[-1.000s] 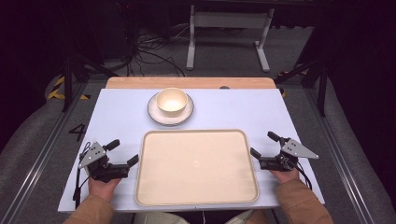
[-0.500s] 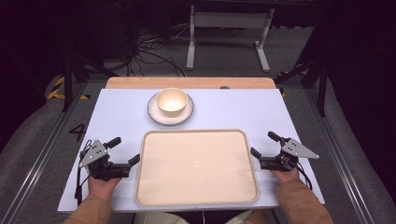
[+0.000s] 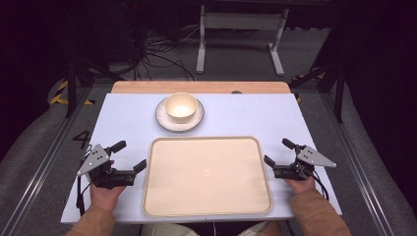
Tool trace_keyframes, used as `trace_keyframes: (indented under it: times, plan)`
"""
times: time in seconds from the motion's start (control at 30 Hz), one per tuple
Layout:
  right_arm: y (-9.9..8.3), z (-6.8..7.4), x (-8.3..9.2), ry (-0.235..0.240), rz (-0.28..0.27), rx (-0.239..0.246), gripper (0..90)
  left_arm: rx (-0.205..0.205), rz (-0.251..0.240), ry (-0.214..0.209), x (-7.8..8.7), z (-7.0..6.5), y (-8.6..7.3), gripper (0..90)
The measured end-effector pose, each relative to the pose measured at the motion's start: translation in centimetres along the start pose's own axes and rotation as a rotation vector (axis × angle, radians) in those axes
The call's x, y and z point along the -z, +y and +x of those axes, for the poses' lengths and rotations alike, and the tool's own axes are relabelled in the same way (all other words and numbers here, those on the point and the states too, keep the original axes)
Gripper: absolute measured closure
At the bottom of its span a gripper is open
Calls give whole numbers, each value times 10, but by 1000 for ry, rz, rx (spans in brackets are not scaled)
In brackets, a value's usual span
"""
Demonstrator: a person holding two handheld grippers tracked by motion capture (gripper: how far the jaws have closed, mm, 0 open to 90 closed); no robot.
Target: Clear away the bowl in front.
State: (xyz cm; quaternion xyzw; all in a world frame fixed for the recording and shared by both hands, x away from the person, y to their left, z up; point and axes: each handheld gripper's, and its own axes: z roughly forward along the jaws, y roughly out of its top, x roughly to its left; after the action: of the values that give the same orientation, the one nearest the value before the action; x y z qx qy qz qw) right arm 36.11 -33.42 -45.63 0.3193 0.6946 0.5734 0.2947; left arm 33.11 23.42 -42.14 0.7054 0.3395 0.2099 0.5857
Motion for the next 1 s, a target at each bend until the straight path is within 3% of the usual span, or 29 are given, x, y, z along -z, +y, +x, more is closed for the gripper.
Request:
trace_keyframes:
  times: [0.27,0.57,0.63,0.87,1.0]
  plan:
    - [0,0,0,-3,0,-5,30,-24,10,-24,0,-3,8,2]
    - [0,-1,0,-8,2,-12,30,-12,-2,-29,1,0,18,2]
    - [0,-1,0,-8,2,-14,31,8,-3,-28,-2,2,22,2]
    - [0,-1,0,-7,2,-16,31,-18,5,-36,-16,5,33,2]
    - [0,-1,0,-5,0,-17,31,8,-13,-46,-22,12,39,2]
